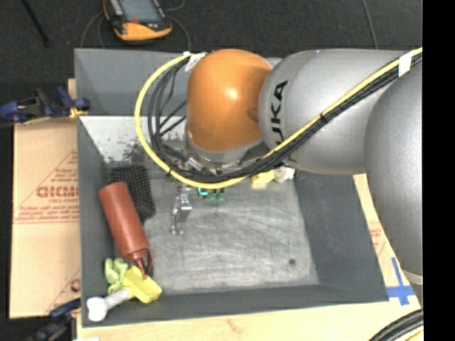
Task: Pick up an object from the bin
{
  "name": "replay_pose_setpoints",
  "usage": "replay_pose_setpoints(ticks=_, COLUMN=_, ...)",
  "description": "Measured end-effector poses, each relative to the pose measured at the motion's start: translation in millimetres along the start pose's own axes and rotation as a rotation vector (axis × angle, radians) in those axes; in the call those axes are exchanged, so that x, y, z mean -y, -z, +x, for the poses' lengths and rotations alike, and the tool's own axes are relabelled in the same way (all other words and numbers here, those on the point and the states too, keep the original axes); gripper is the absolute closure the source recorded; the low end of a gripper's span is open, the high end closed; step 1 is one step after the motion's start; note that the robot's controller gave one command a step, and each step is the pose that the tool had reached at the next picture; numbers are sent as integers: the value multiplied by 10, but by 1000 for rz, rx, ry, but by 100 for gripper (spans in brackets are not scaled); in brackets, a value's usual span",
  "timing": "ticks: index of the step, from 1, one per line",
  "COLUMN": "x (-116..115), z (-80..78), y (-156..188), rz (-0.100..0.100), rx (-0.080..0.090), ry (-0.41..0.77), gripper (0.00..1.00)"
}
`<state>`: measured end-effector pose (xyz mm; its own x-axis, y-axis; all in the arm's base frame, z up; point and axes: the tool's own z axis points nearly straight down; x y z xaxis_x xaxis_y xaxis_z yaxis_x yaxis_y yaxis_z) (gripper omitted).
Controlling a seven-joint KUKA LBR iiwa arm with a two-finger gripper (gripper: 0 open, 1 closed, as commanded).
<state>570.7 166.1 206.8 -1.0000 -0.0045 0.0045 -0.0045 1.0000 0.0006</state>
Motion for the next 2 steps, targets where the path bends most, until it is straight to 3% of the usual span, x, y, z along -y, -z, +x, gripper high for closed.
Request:
replay_pose_setpoints(ticks=1, x=8, z=-15, y=48, rz=-1, rx=8, ry=-3, gripper=0)
replay_pose_setpoints(ticks=2, x=-176, z=-182, y=-453, rz=-2, rx=16, ry=18, gripper=0)
